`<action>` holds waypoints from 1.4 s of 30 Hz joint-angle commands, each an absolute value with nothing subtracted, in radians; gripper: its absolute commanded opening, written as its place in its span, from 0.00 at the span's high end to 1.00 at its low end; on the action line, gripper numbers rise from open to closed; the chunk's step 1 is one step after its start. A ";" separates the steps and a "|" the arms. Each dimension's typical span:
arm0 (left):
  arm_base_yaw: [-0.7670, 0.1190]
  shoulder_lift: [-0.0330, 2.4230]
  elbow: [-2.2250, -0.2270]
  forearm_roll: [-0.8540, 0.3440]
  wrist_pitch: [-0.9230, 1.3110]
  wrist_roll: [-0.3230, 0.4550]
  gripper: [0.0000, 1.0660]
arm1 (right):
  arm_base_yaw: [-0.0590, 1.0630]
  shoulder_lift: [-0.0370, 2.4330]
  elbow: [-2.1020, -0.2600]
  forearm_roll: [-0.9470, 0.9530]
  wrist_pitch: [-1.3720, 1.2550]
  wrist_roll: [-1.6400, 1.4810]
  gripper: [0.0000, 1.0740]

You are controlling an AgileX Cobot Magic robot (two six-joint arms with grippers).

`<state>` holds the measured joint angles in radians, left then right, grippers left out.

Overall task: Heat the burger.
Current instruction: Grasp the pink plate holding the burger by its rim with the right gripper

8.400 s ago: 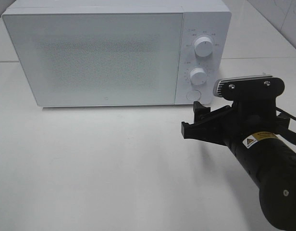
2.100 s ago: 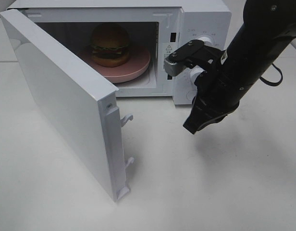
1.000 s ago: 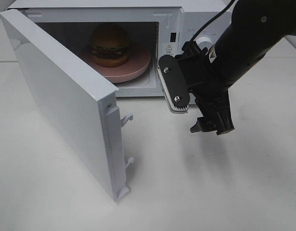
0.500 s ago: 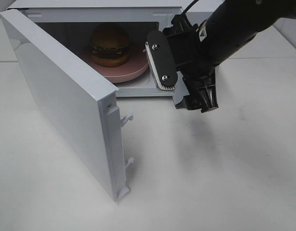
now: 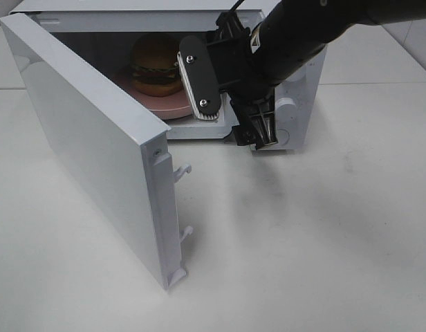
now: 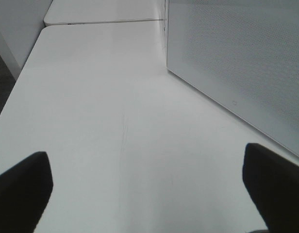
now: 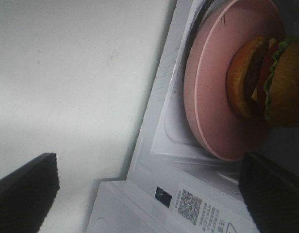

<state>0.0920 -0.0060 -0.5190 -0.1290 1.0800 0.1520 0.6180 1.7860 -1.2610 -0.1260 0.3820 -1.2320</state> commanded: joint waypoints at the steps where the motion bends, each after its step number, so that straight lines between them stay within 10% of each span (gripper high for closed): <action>1: 0.094 -0.021 -0.516 -0.134 1.070 0.148 0.06 | 0.621 1.809 -1.287 -0.129 0.368 -1.226 0.10; 42: 0.094 -0.021 -0.516 -0.134 1.070 0.148 0.06 | 0.621 2.271 -1.775 -0.090 0.419 -1.177 0.14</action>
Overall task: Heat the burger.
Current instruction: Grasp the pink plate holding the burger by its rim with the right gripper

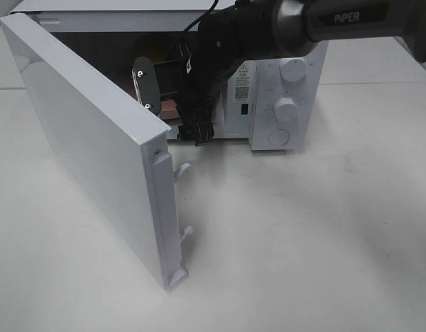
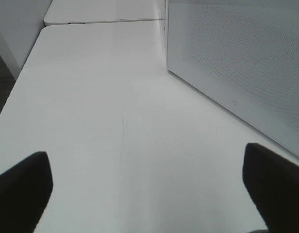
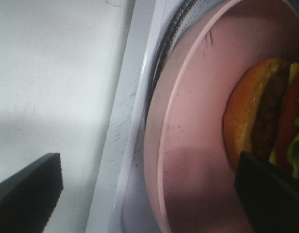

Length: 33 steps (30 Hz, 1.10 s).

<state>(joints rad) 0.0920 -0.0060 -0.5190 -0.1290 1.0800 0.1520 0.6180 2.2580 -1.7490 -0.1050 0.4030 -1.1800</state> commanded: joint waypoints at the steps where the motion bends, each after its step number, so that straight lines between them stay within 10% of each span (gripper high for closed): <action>1: 0.094 -0.021 -0.516 -0.134 1.070 0.148 0.06 | 0.621 2.271 -1.775 -0.090 0.419 -1.177 0.14; 12: 0.094 -0.021 -0.516 -0.134 1.070 0.148 0.06 | 0.619 2.357 -1.895 -0.063 0.494 -1.198 0.29; 21: 0.094 -0.021 -0.516 -0.134 1.070 0.148 0.06 | 0.617 2.360 -1.900 -0.061 0.499 -1.234 1.00; 33: 0.094 -0.021 -0.516 -0.134 1.070 0.148 0.06 | 0.620 2.360 -1.900 -0.060 0.532 -1.246 1.00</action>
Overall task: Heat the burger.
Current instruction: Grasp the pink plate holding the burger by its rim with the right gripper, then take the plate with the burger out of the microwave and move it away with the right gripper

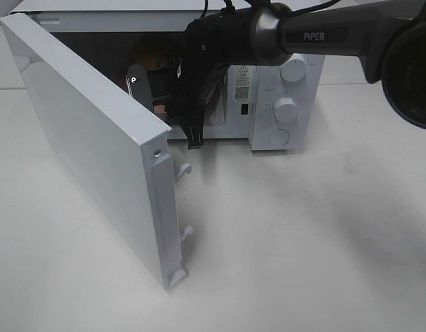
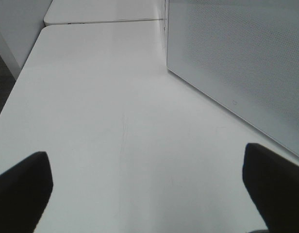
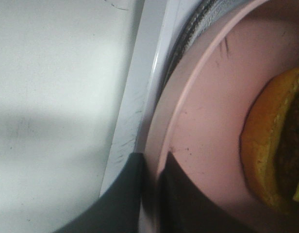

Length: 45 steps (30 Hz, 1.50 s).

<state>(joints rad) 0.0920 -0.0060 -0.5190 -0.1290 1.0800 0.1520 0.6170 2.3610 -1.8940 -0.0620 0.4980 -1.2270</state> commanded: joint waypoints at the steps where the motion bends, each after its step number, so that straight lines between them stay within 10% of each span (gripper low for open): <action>1: 0.094 -0.021 -0.516 -0.134 1.070 0.148 0.06 | 0.620 2.360 -1.900 -0.060 0.542 -1.255 1.00; 45: 0.094 -0.021 -0.516 -0.134 1.070 0.148 0.06 | 0.583 1.966 -1.415 0.233 0.330 -1.793 1.00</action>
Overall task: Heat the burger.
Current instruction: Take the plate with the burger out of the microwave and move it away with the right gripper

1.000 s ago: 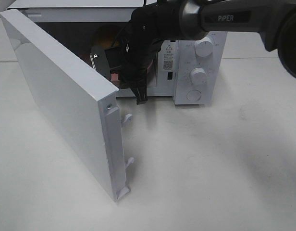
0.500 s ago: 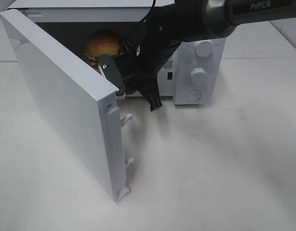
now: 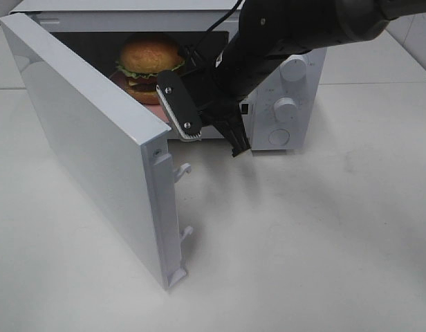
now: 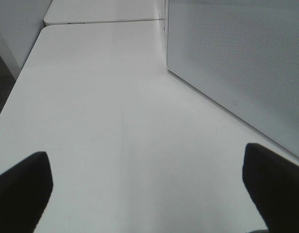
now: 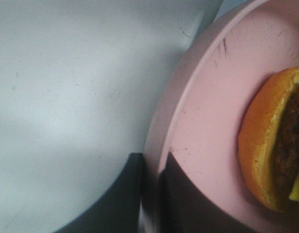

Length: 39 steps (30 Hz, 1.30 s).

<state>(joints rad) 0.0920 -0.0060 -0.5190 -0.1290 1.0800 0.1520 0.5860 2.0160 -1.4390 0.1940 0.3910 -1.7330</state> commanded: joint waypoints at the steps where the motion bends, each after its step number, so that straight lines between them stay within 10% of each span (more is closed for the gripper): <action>1: 0.094 -0.021 -0.516 -0.134 1.070 0.148 0.06 | 0.583 1.956 -1.400 0.241 0.328 -1.807 1.00; 39: 0.094 -0.021 -0.516 -0.134 1.070 0.148 0.06 | 0.571 1.484 -0.833 0.297 0.250 -1.881 1.00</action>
<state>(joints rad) 0.0920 -0.0060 -0.5190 -0.1290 1.0800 0.1520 0.5750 1.5390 -0.8550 0.2850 0.3070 -1.8840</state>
